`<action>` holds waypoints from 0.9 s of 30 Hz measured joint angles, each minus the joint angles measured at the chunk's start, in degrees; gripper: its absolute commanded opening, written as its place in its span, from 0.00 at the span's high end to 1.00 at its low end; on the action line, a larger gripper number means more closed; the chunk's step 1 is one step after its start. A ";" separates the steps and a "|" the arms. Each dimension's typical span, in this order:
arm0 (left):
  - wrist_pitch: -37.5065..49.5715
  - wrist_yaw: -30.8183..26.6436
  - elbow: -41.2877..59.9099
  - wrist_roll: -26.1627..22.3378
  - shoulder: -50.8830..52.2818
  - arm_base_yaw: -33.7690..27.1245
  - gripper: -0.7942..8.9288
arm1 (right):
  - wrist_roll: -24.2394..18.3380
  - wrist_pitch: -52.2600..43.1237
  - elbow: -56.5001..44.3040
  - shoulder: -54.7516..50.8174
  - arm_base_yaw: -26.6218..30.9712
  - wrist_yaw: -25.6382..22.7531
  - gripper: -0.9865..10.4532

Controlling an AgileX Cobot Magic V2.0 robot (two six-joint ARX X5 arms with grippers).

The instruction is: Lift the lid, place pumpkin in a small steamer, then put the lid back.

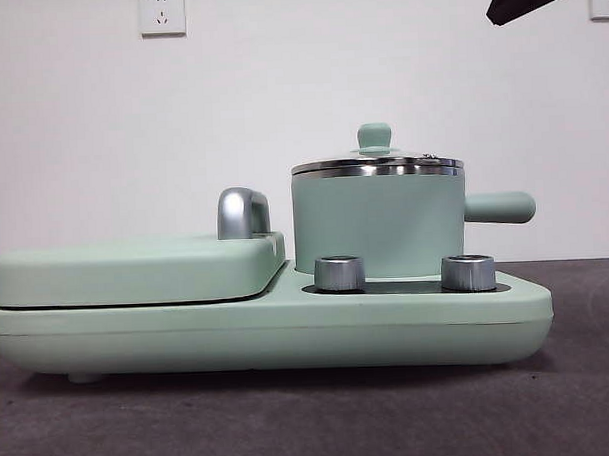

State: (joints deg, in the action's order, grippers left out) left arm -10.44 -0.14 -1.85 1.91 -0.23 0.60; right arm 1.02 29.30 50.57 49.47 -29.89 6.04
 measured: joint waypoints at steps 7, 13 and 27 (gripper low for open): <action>0.00 0.00 0.00 0.00 0.00 0.00 0.91 | -4.87 -2.97 -1.75 -1.81 0.81 -4.24 0.90; 0.00 -0.02 0.00 0.00 0.00 0.00 0.91 | -5.57 -15.82 -17.66 -13.92 11.85 -7.26 0.90; 0.00 0.00 0.00 0.00 0.00 0.00 0.91 | -3.02 -24.59 -47.01 -48.46 28.28 -4.50 0.90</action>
State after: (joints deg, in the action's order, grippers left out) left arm -10.44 -0.14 -1.85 1.91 -0.23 0.60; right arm -2.00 4.71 3.55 1.02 -1.61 1.54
